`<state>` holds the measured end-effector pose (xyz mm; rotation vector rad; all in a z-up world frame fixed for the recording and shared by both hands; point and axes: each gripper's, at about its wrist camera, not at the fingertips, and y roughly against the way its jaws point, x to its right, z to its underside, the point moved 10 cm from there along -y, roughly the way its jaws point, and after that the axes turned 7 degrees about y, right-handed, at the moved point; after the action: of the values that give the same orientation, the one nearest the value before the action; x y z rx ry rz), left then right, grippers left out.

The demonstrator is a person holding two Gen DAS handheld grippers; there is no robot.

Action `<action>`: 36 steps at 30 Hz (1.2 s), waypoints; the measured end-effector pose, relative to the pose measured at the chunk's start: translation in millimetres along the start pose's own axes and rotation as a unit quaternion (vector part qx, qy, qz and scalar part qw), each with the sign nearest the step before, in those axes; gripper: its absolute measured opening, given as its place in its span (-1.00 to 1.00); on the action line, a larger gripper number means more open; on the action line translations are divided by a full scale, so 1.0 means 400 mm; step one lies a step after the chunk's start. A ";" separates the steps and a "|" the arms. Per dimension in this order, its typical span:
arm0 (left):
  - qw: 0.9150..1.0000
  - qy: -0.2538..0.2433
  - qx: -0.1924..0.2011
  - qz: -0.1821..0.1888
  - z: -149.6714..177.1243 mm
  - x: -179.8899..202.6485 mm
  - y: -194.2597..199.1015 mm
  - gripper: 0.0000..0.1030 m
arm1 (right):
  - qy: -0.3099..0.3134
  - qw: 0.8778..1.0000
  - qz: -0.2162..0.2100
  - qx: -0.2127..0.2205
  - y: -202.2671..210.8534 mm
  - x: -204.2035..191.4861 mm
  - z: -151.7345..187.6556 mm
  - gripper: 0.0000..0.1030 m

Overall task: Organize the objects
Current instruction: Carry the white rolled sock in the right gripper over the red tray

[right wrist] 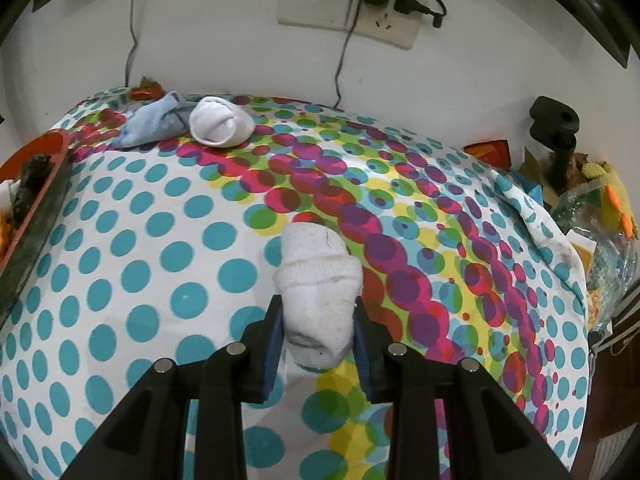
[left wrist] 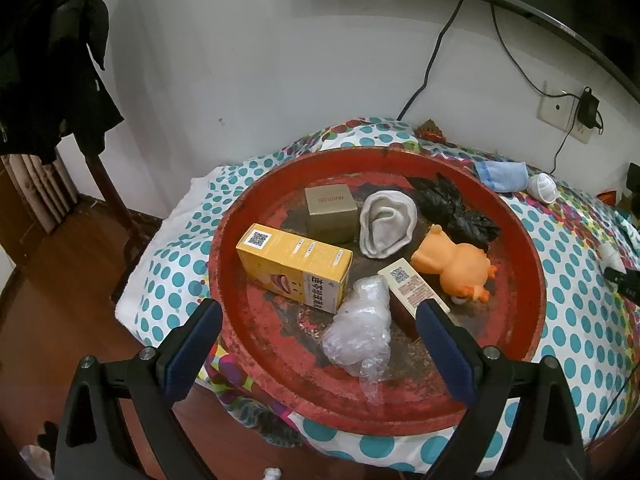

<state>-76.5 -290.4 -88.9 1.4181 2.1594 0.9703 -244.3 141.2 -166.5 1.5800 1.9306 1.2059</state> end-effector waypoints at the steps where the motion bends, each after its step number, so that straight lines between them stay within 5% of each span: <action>1: 1.000 0.001 0.000 0.000 0.001 -0.001 -0.001 0.88 | 0.001 1.000 -0.004 0.000 0.007 -0.013 0.001 -0.39; 36: 1.000 0.027 -0.010 -0.004 -0.004 -0.058 -0.014 0.91 | 0.136 0.983 -0.097 0.070 0.216 -0.432 -0.190 -0.39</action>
<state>-71.6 -313.4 -93.0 1.3882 2.1858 1.0353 -194.7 -47.0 -94.4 1.3065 2.3273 1.2819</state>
